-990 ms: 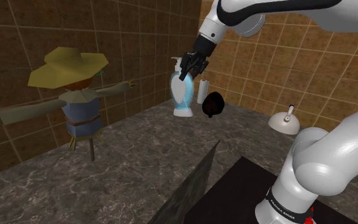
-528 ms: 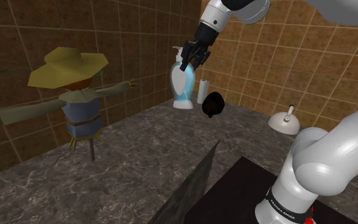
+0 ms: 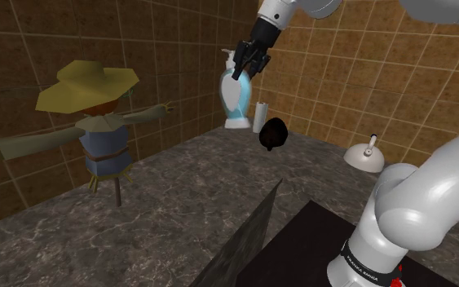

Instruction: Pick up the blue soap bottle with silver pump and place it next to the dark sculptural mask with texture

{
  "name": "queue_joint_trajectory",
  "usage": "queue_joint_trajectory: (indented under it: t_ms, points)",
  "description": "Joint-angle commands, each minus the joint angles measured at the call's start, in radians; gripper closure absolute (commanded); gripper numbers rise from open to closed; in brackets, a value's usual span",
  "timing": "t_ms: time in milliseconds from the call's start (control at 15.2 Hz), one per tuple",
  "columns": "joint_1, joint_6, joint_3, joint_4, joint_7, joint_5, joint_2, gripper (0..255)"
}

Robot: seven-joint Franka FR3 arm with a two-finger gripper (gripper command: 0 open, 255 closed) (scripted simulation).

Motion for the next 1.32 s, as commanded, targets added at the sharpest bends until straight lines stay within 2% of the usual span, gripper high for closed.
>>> queue_joint_trajectory:
  t_ms: [0,396,792,1056,1254]
  points:
    - [-0.007,-0.012,-0.036,0.054,-0.043,0.004,0.052,255]
    - [-0.032,-0.051,-0.135,0.238,-0.171,0.045,0.23,255]
    - [-0.08,-0.129,-0.222,0.486,-0.294,0.129,0.447,255]
    - [-0.146,-0.213,-0.263,0.707,-0.363,0.211,0.623,255]
    - [-0.226,-0.302,-0.276,0.932,-0.395,0.284,0.784,255]
